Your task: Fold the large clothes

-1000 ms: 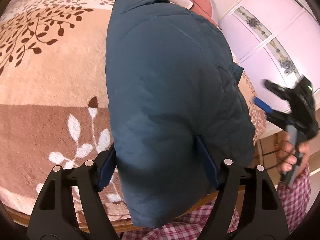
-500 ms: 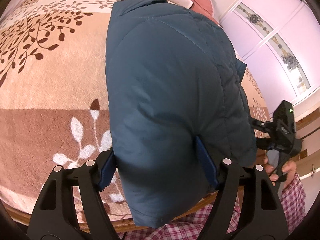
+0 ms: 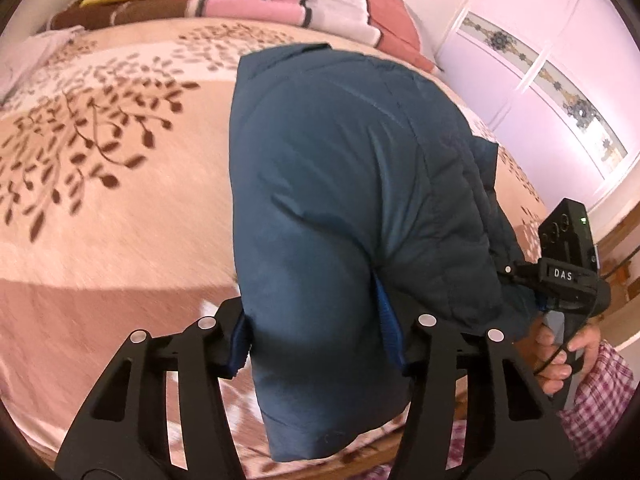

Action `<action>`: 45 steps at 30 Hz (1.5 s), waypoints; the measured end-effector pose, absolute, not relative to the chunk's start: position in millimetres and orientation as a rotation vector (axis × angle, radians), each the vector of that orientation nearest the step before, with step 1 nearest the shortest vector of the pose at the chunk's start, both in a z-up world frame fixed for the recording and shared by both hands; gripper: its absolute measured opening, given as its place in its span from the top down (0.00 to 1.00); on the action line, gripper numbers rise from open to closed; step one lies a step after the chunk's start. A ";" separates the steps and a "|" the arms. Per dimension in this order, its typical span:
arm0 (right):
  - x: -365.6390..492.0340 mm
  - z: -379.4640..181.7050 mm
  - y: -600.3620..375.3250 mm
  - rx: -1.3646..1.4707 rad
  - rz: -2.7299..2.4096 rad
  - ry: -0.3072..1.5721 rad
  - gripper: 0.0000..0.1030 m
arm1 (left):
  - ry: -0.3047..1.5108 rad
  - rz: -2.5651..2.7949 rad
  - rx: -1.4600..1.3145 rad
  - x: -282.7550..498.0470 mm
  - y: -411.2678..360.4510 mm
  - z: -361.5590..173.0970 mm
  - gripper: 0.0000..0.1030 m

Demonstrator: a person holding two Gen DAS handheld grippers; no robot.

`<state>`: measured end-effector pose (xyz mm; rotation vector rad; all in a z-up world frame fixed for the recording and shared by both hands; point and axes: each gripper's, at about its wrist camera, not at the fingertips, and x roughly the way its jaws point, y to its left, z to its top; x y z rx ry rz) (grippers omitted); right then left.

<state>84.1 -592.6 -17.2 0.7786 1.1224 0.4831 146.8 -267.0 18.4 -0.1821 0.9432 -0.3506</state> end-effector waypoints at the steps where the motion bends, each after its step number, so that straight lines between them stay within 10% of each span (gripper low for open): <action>1: 89.5 -13.2 -583.6 0.751 0.483 1.114 0.50 | 0.935 -0.340 -0.182 148.2 -261.9 19.9 0.49; 45: 68.5 71.2 -455.7 0.271 0.362 1.022 0.30 | 0.811 -0.033 -0.183 105.6 -144.1 54.7 0.39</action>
